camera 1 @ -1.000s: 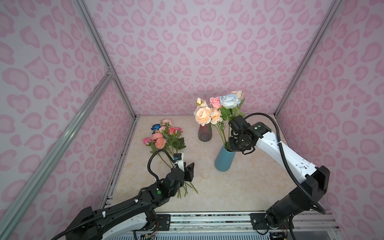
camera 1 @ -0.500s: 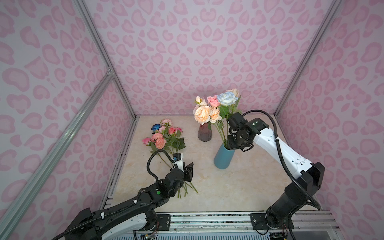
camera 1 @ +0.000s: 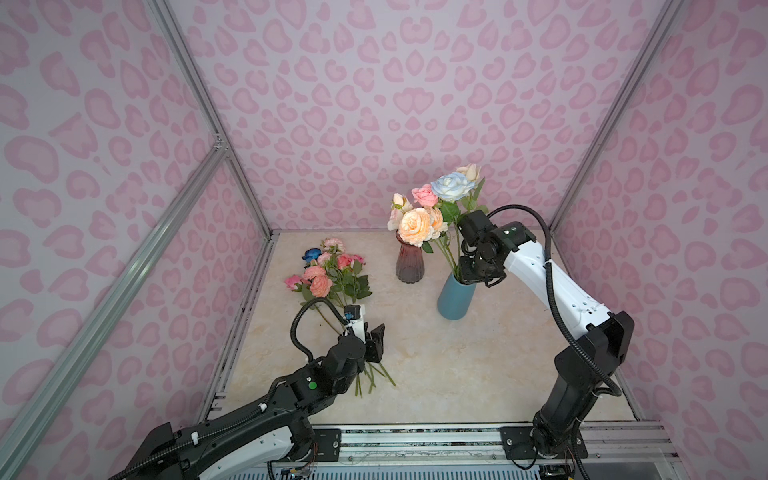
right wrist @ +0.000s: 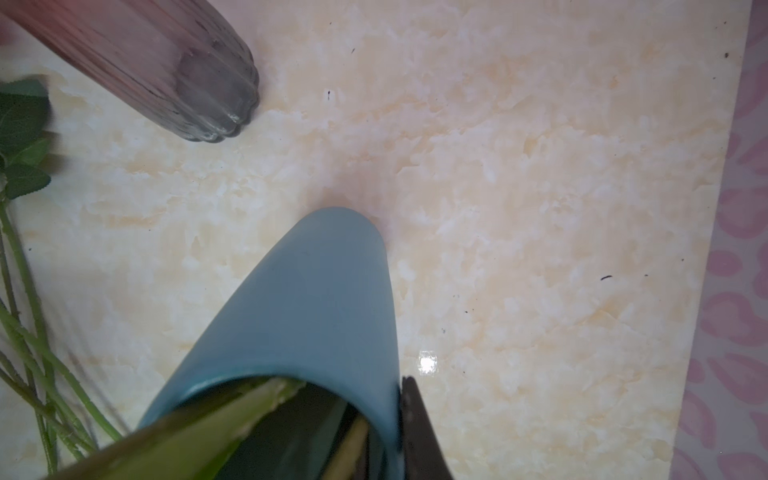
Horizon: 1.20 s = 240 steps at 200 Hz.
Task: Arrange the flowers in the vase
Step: 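Slide the teal cup farther from the robot with the right gripper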
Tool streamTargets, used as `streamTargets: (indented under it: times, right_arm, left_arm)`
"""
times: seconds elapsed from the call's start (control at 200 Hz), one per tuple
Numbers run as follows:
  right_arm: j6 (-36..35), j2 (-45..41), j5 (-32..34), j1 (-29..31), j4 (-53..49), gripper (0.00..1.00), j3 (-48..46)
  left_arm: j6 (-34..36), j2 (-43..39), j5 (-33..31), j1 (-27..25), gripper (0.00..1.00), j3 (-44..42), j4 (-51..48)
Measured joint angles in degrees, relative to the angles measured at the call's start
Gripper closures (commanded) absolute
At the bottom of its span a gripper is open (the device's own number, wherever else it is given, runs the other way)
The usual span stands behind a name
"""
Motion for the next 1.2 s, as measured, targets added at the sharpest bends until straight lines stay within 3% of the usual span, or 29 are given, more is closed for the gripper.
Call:
streamTargets:
  times: [0.28,0.44,0.84,1.095,1.2]
  right_arm:
    - [-5.6,14.0,2.0,-4.7,-5.9,1.0,20.7]
    - [-7.2,17.5,2.0,-7.6,-6.5,1.0,25.9]
    - [-9.1,24.3,2.0,-10.3,-9.4,1.0,34.4]
    - [-9.1,24.6,-0.6,-11.9,-9.6,1.0,34.6]
    - [-9.1,24.6,-1.0,-12.0,-9.3,0.95,34.4]
  left_arm:
    - [2.9,-6.9,-2.4,0.1,0.49,2.8,-7.5]
    - [3.8,-9.7,-3.6,0.2,0.49,3.3,-10.6]
    - [4.4,-9.0,-3.9,0.2,0.49,4.4,-12.8]
    - [4.4,-7.5,-3.5,0.3,0.49,6.2,-13.6]
    - [4.4,-6.8,-2.9,0.3,0.49,7.1,-13.7]
